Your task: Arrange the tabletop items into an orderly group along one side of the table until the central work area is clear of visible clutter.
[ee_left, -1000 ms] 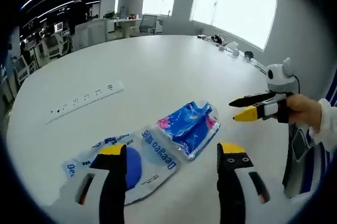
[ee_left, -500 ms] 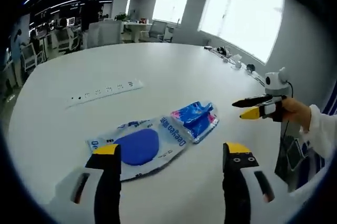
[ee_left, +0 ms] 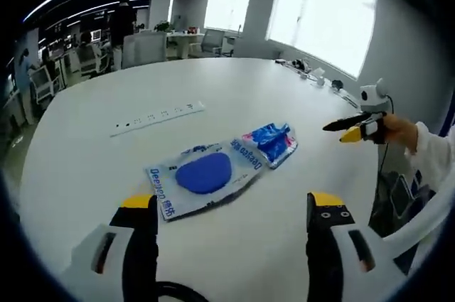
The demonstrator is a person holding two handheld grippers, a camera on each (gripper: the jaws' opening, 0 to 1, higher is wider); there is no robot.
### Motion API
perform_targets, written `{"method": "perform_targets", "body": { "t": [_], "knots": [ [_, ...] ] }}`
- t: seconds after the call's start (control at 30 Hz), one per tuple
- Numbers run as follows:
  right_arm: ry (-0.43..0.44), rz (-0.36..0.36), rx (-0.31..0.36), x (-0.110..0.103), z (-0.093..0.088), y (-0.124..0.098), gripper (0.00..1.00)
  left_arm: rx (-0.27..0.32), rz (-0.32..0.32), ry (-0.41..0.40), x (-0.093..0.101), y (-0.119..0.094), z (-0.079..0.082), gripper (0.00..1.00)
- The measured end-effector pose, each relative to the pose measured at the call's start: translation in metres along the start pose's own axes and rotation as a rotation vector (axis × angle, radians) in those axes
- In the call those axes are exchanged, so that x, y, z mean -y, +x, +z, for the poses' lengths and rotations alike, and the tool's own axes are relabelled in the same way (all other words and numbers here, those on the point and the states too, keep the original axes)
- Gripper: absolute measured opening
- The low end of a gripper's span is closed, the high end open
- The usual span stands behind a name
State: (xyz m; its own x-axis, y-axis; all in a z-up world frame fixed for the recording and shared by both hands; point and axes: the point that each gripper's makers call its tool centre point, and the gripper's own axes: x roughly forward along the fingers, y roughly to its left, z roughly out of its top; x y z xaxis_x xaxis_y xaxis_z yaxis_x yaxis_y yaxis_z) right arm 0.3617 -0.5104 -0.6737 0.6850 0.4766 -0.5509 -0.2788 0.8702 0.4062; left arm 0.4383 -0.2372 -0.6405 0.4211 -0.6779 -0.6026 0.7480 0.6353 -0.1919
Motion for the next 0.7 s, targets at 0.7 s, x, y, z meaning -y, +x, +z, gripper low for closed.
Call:
{"method": "perform_targets", "body": {
  "t": [0.7],
  "knots": [
    [0.084,0.010,0.011,-0.021,-0.032,-0.016,0.75,0.094,0.087,-0.052,-0.024,-0.061,-0.048,0.94]
  ]
}}
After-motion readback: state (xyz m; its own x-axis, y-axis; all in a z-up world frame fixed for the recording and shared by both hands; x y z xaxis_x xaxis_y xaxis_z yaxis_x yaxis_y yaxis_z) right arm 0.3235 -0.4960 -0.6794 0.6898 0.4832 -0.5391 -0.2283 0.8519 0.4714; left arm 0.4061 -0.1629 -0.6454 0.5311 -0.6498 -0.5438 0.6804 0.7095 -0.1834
